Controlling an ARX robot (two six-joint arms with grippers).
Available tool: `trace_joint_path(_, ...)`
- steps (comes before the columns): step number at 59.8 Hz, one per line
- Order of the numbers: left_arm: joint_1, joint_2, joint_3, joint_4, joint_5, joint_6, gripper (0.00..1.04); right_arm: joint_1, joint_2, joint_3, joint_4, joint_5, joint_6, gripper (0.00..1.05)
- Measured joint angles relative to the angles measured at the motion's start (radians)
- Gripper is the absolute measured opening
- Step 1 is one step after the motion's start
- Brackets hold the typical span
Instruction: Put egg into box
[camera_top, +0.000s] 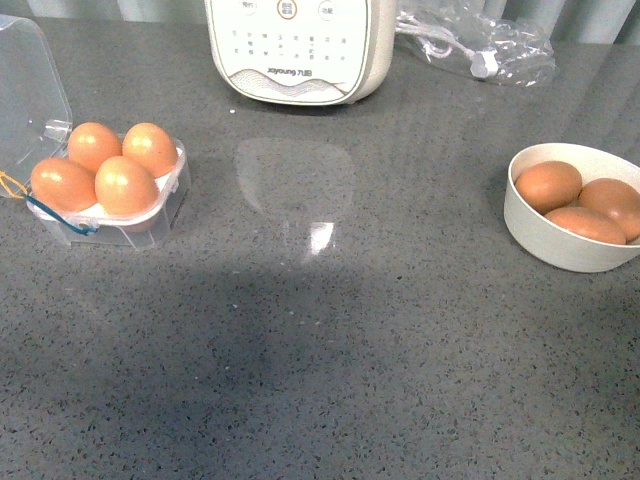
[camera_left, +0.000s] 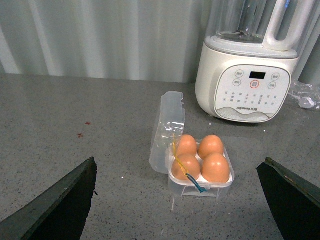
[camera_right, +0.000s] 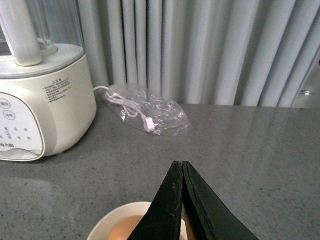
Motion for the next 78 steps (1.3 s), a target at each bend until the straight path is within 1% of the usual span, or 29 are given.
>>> trace_joint_path(4,0.000,0.000,0.000,0.000,0.000,0.000,0.98,-0.035,-0.080,-0.061,-0.019,-0.038,0.000,0.03)
trace_joint_path(17,0.000,0.000,0.000,0.000,0.000,0.000,0.98,-0.100,-0.265,-0.165,-0.104,-0.099,0.000,0.03)
trace_joint_path(19,0.000,0.000,0.000,0.000,0.000,0.000,0.98,-0.109,-0.272,-0.191,-0.069,-0.109,0.000,0.03)
trace_joint_path(22,0.000,0.000,0.000,0.000,0.000,0.000,0.98,-0.118,-0.284,-0.213,-0.064,-0.118,0.000,0.03)
trace_joint_path(27,0.000,0.000,0.000,0.000,0.000,0.000,0.98,-0.133,-0.331,-0.237,-0.106,-0.138,0.000,0.03)
trace_joint_path(30,0.000,0.000,0.000,0.000,0.000,0.000,0.98,-0.180,-0.381,-0.247,-0.143,-0.202,0.000,0.03)
trace_joint_path(35,0.000,0.000,0.000,0.000,0.000,0.000,0.98,-0.211,-0.456,-0.257,-0.203,-0.208,0.000,0.03)
trace_joint_path(53,0.000,0.000,0.000,0.000,0.000,0.000,0.98,-0.215,-0.668,-0.274,-0.393,-0.213,0.000,0.03)
trace_joint_path(71,0.000,0.000,0.000,0.000,0.000,0.000,0.98,-0.215,-0.906,-0.274,-0.614,-0.214,0.000,0.03)
trace_joint_path(78,0.000,0.000,0.000,0.000,0.000,0.000,0.98,-0.215,-0.954,-0.274,-0.661,-0.214,0.000,0.03)
